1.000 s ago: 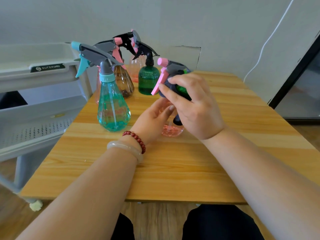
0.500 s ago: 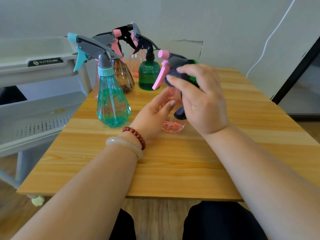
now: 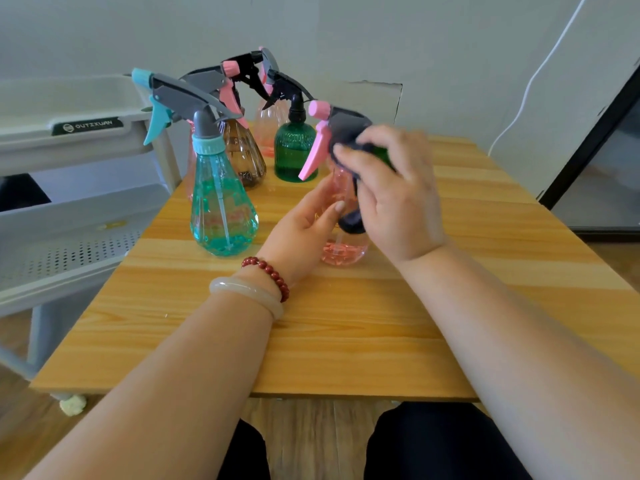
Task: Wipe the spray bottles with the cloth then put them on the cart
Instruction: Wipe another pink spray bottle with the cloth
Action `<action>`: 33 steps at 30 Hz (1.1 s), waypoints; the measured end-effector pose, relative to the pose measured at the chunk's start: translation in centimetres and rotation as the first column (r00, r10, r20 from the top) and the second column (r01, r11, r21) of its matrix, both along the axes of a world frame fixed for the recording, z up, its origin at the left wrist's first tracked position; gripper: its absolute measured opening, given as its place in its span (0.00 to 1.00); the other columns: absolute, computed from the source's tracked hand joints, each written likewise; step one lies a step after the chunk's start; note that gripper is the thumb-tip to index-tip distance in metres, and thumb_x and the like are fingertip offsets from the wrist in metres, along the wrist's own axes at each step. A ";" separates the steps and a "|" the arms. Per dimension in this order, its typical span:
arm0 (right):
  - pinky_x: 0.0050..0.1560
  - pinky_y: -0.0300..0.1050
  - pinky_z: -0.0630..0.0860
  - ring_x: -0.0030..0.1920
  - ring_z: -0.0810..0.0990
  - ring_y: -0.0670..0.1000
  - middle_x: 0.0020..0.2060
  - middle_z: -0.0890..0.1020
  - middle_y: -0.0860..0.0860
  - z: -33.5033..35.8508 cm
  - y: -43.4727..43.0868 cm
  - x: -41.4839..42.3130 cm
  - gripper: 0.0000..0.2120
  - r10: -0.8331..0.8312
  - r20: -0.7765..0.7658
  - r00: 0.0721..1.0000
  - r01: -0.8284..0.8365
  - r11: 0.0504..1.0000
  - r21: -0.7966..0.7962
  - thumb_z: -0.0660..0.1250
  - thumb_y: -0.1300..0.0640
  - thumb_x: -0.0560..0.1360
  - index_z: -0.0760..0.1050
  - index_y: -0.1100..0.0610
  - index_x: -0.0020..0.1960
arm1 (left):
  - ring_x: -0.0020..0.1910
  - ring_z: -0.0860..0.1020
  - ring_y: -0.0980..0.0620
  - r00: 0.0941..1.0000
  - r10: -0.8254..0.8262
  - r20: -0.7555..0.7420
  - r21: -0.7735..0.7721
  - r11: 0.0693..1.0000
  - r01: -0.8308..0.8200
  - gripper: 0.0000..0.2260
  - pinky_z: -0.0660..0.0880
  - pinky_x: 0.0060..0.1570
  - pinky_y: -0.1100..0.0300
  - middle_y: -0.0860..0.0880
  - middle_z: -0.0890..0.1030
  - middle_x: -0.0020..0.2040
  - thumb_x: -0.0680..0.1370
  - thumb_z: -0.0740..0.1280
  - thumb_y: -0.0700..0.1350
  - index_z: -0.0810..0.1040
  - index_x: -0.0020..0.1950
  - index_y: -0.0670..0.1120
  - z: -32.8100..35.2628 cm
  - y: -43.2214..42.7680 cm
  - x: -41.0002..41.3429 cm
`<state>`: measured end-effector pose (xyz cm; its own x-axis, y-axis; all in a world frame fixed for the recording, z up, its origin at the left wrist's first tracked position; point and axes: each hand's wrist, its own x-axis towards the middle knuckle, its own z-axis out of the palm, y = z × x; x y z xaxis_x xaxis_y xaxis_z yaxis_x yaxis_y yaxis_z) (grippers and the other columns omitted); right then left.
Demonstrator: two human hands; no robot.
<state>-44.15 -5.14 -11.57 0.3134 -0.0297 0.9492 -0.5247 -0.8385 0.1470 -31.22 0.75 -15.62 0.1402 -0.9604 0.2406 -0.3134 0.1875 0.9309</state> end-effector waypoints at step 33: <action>0.56 0.41 0.69 0.50 0.76 0.58 0.48 0.80 0.60 -3.4 -0.4 -0.8 0.08 0.042 -0.035 0.999 -0.032 0.969 0.246 0.66 0.68 0.76 0.82 0.64 0.51 | 0.67 0.70 0.65 0.999 0.030 0.038 -0.018 0.999 -0.029 0.23 0.67 0.53 0.80 0.60 0.73 0.70 0.83 0.61 0.48 0.63 0.78 0.57 -0.5 -0.8 0.9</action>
